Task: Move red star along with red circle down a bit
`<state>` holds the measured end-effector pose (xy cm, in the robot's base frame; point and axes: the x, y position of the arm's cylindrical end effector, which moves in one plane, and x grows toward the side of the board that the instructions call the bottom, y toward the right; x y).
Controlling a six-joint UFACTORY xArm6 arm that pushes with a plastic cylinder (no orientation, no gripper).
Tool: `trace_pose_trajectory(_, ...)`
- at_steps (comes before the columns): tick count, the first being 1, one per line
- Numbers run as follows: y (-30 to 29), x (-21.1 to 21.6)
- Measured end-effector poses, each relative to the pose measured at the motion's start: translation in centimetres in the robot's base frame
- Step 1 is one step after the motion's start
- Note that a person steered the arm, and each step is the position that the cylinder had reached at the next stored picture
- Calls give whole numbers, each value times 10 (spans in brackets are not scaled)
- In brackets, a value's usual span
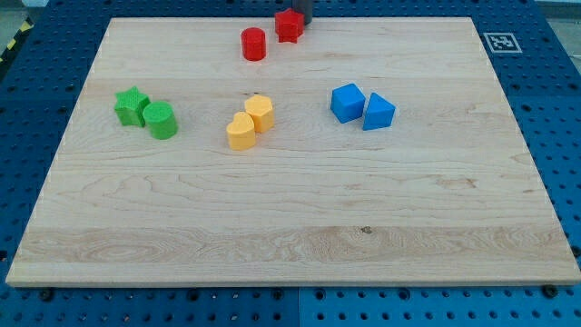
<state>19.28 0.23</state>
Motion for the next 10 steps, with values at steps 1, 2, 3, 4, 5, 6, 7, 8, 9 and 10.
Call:
trace_pose_trajectory(1, -26, 0)
trace_pose_trajectory(2, -43, 0)
trace_pose_trajectory(3, -42, 0)
trace_pose_trajectory(4, -23, 1)
trace_pose_trajectory(5, -2, 1)
trace_pose_trajectory(6, -2, 3)
trace_pose_trajectory(7, -5, 15)
trace_pose_trajectory(8, -20, 37)
trace_pose_trajectory(9, -23, 41)
trace_pose_trajectory(10, 3, 41)
